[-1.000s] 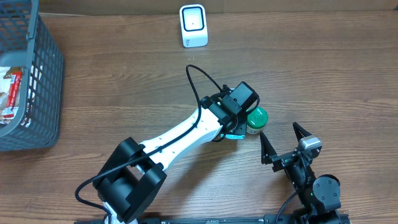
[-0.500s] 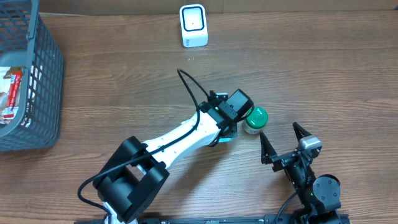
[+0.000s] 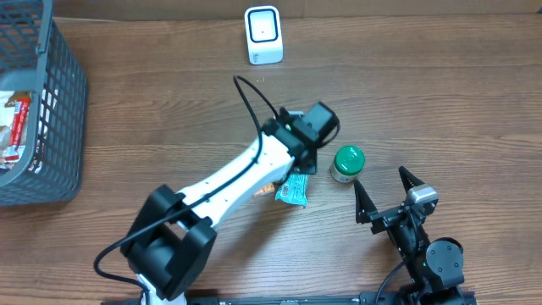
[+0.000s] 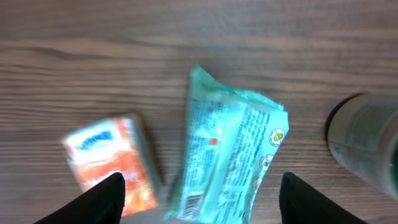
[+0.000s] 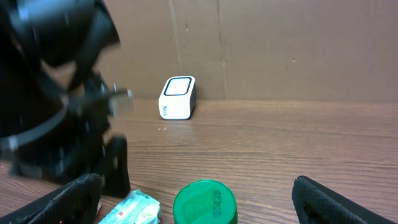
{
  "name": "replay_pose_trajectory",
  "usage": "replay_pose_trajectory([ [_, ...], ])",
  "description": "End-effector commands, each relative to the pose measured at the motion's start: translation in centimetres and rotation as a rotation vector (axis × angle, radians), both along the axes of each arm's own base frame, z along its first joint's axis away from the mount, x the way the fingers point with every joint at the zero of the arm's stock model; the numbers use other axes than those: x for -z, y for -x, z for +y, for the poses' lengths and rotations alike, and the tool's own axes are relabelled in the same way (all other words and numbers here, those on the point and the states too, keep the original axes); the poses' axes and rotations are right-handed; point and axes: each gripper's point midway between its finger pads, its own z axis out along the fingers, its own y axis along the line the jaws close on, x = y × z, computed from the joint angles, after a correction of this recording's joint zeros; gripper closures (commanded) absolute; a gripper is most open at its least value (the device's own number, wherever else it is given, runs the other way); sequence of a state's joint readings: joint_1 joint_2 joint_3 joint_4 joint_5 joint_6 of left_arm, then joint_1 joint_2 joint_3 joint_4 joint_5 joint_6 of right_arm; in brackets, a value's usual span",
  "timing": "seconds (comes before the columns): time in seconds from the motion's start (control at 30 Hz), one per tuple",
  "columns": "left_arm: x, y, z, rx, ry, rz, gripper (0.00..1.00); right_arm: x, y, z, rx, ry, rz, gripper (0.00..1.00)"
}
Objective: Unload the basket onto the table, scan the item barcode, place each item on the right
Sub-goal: 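Lower the held packs onto the table beside the green jar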
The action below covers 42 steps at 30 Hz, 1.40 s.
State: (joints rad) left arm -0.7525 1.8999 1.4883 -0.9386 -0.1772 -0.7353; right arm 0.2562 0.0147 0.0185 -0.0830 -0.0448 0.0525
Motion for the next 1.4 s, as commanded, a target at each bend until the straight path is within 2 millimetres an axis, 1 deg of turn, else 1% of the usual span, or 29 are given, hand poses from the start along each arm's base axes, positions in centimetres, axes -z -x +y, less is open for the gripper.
replay_pose_trajectory([
  [0.0,-4.0,-1.5,1.1,-0.011,0.018,-0.056,0.3,0.2,0.0,0.0,0.002,-0.005,-0.002,0.0],
  [0.07,-3.7,-1.5,2.5,-0.049,-0.004,-0.03,0.3,0.2,0.0,0.0,0.002,-0.005,-0.002,0.0],
  [0.2,-2.6,-1.0,6.0,-0.156,-0.083,0.018,0.31,0.2,0.0,0.0,0.002,-0.005,-0.002,0.0],
  [0.27,-1.8,-0.7,7.3,-0.194,-0.101,0.043,0.32,0.2,0.0,0.0,0.002,-0.005,-0.002,0.0],
  [0.33,-0.9,-0.4,7.8,-0.208,-0.105,0.07,0.36,0.2,0.0,0.0,0.002,-0.005,-0.002,0.0],
  [0.37,-0.1,0.0,8.0,-0.21,-0.105,0.09,0.4,0.2,0.0,0.0,0.002,-0.005,-0.002,0.0],
  [0.47,1.1,0.6,8.5,-0.211,-0.118,0.107,0.55,0.2,0.0,0.0,0.002,-0.005,-0.002,0.0],
  [0.5,1.5,0.7,8.6,-0.21,-0.12,0.11,0.59,0.2,0.0,0.0,0.002,-0.005,-0.002,0.0],
  [0.53,1.7,0.8,8.5,-0.209,-0.116,0.112,0.63,0.2,0.0,0.0,0.002,-0.005,-0.002,0.0],
  [0.63,2.5,1.0,7.6,-0.169,-0.069,0.133,0.75,0.2,0.0,0.0,0.002,-0.005,-0.002,0.0],
  [0.77,2.5,0.8,6.0,-0.142,-0.005,0.131,0.77,0.2,0.0,-0.1,0.002,-0.005,-0.002,0.0],
  [0.83,2.5,0.8,4.9,-0.127,0.042,0.139,0.81,0.2,0.0,0.0,0.002,-0.005,-0.002,0.0],
  [0.9,2.5,0.9,3.6,-0.106,0.081,0.14,0.82,0.2,0.0,0.0,0.001,-0.005,-0.002,0.0],
  [0.93,2.5,1.0,3.3,-0.098,0.081,0.135,0.84,0.2,0.0,0.0,0.002,-0.005,-0.002,0.0],
  [1.13,2.6,1.3,3.5,-0.138,-0.024,0.059,0.85,0.2,0.0,0.0,0.002,-0.005,-0.002,0.0],
  [1.23,3.3,1.5,3.4,-0.141,-0.052,0.058,0.84,0.2,0.0,0.0,0.002,-0.005,-0.002,0.0],
  [1.37,4.4,1.6,3.8,-0.141,-0.091,0.071,0.82,0.2,0.0,-0.1,0.002,-0.005,-0.002,0.0],
])
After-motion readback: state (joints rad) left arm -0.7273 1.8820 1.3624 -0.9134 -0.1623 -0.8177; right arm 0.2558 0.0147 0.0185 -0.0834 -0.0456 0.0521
